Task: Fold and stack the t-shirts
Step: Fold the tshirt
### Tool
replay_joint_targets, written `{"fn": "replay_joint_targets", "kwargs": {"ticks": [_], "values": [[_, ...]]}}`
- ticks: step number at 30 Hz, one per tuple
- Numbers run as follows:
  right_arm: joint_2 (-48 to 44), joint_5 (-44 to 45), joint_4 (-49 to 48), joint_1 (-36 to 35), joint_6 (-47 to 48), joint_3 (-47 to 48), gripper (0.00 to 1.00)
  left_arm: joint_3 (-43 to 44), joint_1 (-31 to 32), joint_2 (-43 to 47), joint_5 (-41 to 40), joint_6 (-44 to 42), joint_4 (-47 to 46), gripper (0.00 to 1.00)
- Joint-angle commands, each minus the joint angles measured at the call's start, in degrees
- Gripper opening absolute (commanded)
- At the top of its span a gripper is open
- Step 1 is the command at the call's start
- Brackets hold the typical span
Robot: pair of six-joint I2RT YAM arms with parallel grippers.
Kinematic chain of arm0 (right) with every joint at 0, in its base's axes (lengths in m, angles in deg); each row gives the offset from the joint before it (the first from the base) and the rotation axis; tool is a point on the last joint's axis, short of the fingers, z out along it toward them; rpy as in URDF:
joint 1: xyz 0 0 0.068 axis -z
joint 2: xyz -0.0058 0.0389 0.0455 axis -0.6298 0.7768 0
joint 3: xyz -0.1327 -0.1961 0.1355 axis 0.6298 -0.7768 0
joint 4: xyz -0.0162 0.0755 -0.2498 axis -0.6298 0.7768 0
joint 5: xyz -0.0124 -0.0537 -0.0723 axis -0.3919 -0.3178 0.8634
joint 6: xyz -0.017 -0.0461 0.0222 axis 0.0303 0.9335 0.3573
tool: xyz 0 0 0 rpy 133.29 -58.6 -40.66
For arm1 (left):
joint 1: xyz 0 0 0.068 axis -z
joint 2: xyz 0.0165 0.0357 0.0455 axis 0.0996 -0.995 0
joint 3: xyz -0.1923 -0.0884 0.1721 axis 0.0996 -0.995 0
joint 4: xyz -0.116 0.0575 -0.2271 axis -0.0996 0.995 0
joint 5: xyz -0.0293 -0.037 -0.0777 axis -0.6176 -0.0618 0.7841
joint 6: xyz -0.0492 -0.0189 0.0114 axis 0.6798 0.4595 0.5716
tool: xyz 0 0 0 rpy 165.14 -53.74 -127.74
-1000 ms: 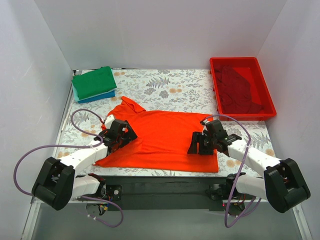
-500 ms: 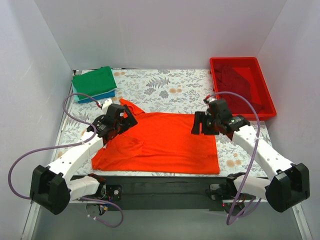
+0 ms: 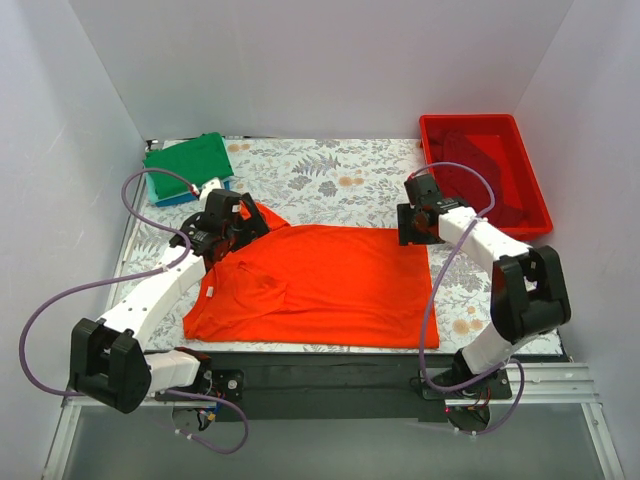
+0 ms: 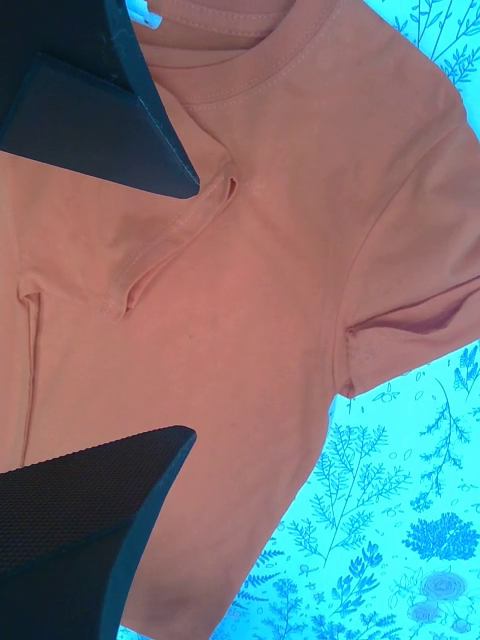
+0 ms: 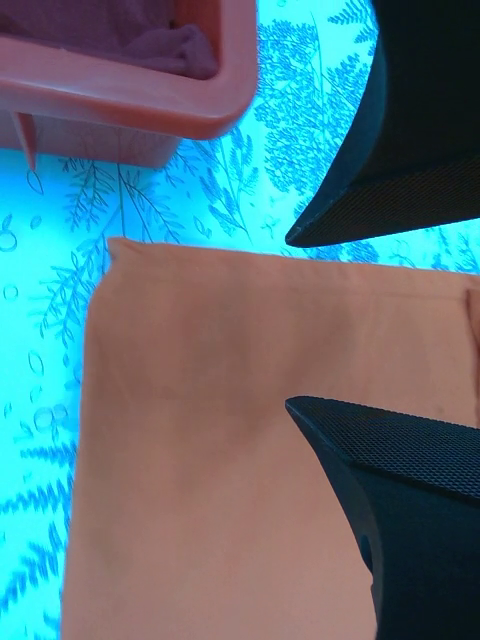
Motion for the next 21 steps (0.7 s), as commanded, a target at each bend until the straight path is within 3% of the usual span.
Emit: {"fn": "replay_joint_targets", "kwargs": {"ticks": [1,21], "values": [[2.9,4.6,-4.8,1.3,1.9,3.0,0.67,-1.1,-1.4,1.0,0.9,-2.3,-0.1,0.98],[14.7,8.2,-15.0,3.2,-1.2,4.8,0.58,-3.6,-4.5,1.2,2.5,-4.5,-1.2,0.98]]}}
